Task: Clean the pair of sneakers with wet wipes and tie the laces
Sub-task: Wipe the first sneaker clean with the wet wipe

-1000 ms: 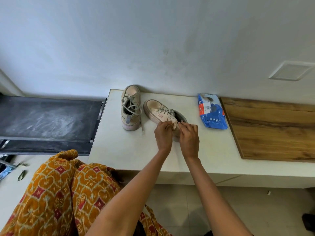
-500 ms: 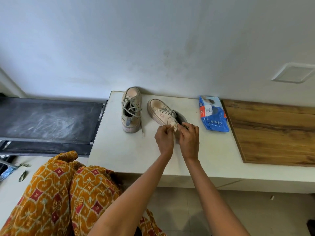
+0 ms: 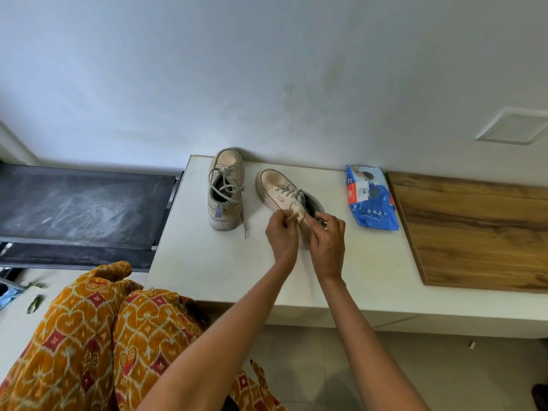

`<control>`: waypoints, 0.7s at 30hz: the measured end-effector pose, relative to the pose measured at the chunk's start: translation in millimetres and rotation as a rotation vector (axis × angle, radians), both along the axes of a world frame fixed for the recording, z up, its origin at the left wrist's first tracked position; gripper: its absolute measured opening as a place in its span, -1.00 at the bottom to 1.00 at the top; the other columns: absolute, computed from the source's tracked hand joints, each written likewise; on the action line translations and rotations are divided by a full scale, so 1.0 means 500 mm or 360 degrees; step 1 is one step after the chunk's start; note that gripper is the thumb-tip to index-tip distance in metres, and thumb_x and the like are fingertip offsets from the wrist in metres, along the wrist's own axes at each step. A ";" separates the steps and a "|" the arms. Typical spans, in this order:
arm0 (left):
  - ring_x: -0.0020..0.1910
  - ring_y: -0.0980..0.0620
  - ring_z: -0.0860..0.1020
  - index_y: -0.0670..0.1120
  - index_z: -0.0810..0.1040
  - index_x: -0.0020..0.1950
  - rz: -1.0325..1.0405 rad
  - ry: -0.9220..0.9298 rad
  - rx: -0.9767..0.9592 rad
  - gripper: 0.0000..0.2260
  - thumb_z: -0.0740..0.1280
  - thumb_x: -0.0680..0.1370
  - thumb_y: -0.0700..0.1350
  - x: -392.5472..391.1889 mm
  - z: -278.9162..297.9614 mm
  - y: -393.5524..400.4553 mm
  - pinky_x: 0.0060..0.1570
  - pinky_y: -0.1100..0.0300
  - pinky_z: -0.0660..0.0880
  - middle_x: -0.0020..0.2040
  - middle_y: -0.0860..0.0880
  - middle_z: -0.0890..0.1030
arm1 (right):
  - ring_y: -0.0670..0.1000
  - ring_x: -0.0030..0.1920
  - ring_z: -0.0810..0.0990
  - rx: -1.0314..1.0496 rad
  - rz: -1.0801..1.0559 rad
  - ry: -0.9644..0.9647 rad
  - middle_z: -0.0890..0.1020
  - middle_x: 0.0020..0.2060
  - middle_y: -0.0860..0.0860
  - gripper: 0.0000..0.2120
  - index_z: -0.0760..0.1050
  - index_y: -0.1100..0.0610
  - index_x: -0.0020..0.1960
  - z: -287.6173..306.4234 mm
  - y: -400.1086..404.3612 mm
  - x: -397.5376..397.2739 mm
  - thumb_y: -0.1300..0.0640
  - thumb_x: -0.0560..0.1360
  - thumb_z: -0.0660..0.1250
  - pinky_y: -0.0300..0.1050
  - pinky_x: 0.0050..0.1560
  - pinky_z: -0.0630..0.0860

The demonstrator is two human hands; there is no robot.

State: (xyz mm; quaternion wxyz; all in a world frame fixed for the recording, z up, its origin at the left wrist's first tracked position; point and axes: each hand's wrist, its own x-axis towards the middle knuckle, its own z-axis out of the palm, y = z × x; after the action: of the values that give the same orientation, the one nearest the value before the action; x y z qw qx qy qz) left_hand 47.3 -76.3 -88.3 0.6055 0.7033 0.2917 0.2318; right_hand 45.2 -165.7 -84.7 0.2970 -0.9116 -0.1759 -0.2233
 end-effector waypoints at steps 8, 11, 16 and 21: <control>-0.17 -0.03 0.54 -0.15 0.55 -0.13 0.0234 0.0102 -0.0375 -0.90 0.29 0.48 -0.31 0.037 0.000 0.033 -0.03 0.08 0.50 -0.17 -0.10 0.61 | 0.03 0.07 0.41 0.0008 -0.0004 -0.0068 0.60 0.01 0.12 -0.59 0.62 0.20 0.08 0.004 0.002 0.000 0.00 0.54 0.09 -0.13 -0.25 0.56; -0.06 -0.05 0.54 -0.21 0.58 -0.04 0.0099 0.0131 -0.0157 -0.89 0.28 0.50 -0.30 0.081 0.030 0.064 -0.02 0.13 0.46 -0.05 -0.15 0.62 | 0.04 0.06 0.43 -0.0012 -0.0013 -0.0114 0.61 -0.01 0.12 -0.61 0.63 0.18 0.05 -0.002 0.002 0.003 -0.02 0.54 0.11 -0.13 -0.25 0.58; -0.13 0.02 0.53 -0.17 0.53 -0.09 -0.0011 -0.0042 -0.0064 -0.96 0.31 0.50 -0.27 0.041 0.018 0.021 -0.08 0.19 0.48 -0.12 -0.08 0.60 | 0.04 0.07 0.42 0.0021 0.0002 -0.0140 0.61 0.00 0.13 -0.62 0.62 0.19 0.07 -0.009 0.003 0.004 -0.01 0.54 0.13 -0.17 -0.22 0.54; -0.20 0.04 0.52 -0.16 0.51 -0.11 0.0032 -0.0055 -0.0349 -0.93 0.29 0.51 -0.31 0.004 0.003 -0.015 -0.14 0.21 0.47 -0.19 -0.06 0.57 | 0.03 0.09 0.40 0.0029 0.0017 -0.0087 0.59 0.05 0.12 -0.63 0.61 0.19 0.08 -0.009 -0.003 0.009 0.00 0.54 0.13 -0.18 -0.20 0.52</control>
State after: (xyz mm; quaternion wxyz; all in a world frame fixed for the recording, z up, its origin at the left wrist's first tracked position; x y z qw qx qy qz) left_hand 49.1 -83.7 -87.0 0.6814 0.6257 0.3118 0.2167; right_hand 49.6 -167.3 -89.1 0.3016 -0.9015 -0.1868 -0.2480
